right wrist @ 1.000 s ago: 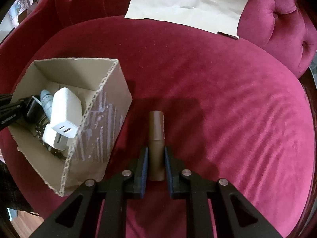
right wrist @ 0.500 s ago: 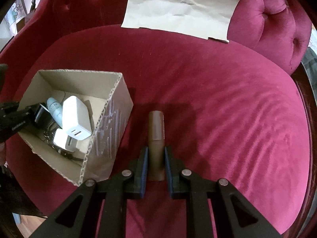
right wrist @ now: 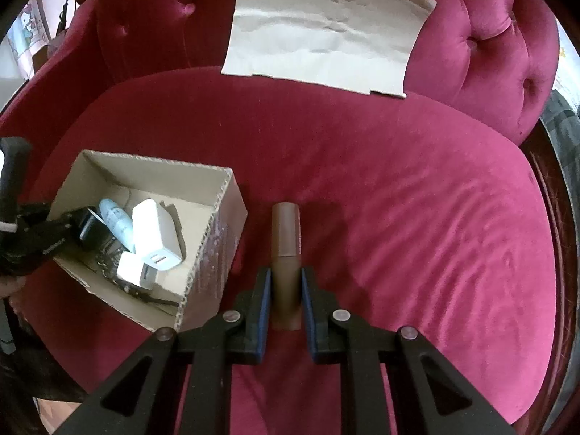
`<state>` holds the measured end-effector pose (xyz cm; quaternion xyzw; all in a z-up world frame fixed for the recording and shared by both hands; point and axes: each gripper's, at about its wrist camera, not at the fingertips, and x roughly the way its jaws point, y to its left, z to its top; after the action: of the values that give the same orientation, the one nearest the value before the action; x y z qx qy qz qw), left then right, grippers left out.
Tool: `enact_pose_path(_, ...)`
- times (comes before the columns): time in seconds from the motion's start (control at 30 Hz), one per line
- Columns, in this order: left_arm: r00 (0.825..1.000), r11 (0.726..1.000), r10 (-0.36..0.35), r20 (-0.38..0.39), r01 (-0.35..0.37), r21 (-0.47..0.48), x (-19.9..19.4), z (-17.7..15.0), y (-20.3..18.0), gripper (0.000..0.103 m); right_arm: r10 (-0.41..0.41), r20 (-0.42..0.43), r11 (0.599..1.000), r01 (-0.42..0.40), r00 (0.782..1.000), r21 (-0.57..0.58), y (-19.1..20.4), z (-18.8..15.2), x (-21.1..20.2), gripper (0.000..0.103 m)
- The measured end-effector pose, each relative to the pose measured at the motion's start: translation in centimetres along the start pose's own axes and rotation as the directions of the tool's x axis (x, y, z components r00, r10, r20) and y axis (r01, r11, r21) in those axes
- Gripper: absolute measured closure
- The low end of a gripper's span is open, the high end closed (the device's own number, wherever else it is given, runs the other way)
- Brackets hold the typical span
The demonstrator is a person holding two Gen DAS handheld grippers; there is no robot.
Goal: Organize rigid objects
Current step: 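Lift the lipstick tube with the right gripper and carry it over the box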
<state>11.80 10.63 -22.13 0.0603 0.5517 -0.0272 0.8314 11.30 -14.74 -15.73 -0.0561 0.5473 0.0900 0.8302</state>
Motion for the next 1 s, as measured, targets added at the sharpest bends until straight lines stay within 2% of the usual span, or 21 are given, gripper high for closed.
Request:
enact_pose_path(0.47,1.0,1.0,0.0,0.001,0.0,-0.001,0.0,0.0,-0.1,0.098,0.024,0.063,0.999,-0.022,0.998,-0.032,1.9,1.6,-3.5,0.086)
enact_pose_path(1.0,1.0,1.0,0.0,0.001,0.0,-0.002,0.0,0.0,0.0,0.098,0.087,0.063,0.992,-0.081,0.994,-0.099,6.3,2.3,-3.8,0.086)
